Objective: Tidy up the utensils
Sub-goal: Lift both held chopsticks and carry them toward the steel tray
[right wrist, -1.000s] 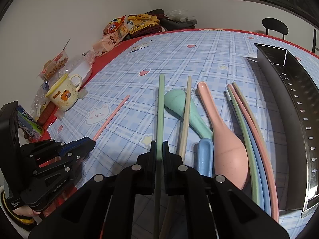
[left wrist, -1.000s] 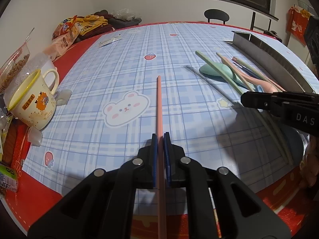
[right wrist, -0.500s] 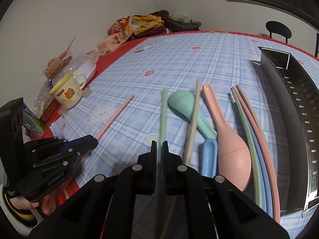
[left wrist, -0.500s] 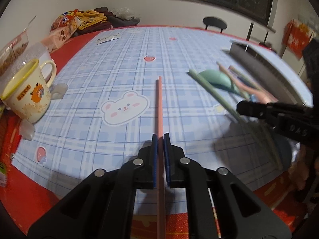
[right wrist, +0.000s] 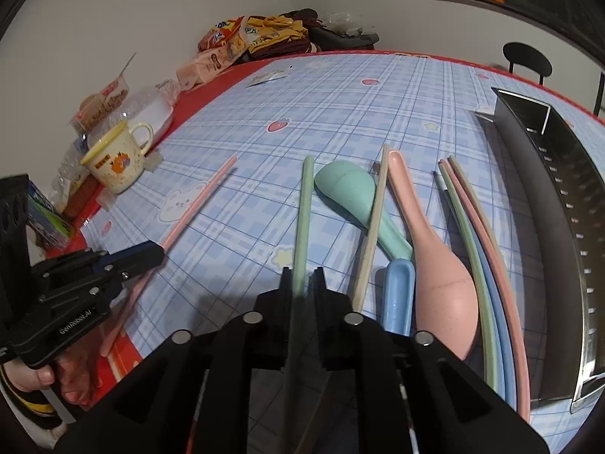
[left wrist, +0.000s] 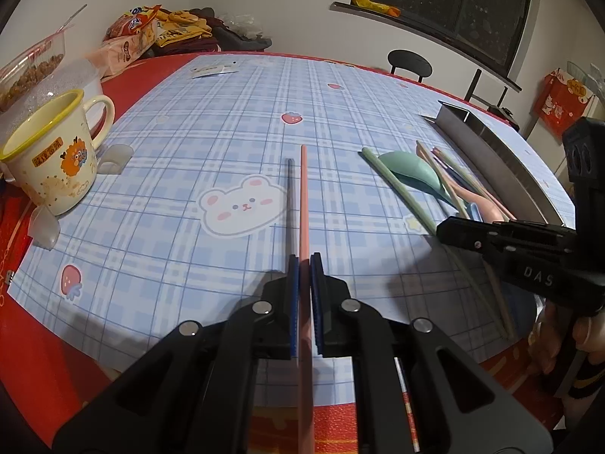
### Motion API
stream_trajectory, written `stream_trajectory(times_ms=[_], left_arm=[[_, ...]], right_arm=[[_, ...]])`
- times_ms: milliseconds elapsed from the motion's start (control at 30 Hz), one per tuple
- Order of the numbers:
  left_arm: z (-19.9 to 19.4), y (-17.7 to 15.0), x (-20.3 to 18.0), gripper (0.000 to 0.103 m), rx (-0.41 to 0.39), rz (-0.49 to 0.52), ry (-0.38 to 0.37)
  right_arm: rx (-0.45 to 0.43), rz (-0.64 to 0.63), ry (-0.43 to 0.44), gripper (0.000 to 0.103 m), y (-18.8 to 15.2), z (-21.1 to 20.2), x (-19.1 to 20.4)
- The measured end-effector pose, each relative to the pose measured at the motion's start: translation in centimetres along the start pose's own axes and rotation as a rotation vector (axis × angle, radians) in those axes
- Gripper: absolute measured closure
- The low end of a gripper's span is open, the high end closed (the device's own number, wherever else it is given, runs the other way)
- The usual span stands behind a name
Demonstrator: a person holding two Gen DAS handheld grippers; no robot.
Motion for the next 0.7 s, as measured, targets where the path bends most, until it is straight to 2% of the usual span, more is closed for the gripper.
stream_trajectory(times_ms=[367, 500, 567, 700], left_arm=[[-0.1, 0.1, 0.2, 0.093, -0.008, -0.019, -0.03], [-0.4, 0.1, 0.5, 0.093, -0.017, -0.04, -0.056], [-0.4, 0.1, 0.5, 0.093, -0.02, -0.041, -0.063], [-0.5, 0.2, 0.4, 0.093, -0.028, -0.048, -0.074]], right_arm=[[-0.001, -0.178, -0.176, 0.087, 0.0, 0.7, 1.9], [-0.004, -0.189, -0.19, 0.089, 0.1, 0.7, 1.9], [-0.008, -0.194, -0.189, 0.095, 0.0, 0.7, 2.1], [-0.015, -0.19, -0.191, 0.096, 0.0, 0.5, 2.1]])
Point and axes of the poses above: each gripper's, at about its wrist camera, not at the fingertips, and z roughly the way its jaws point, x to its left, y to its top, the point moved 8 cm from there along z, roughly the way its jaws point, and after that the axes turned 4 degrees about -y, right-handed, at the moved point
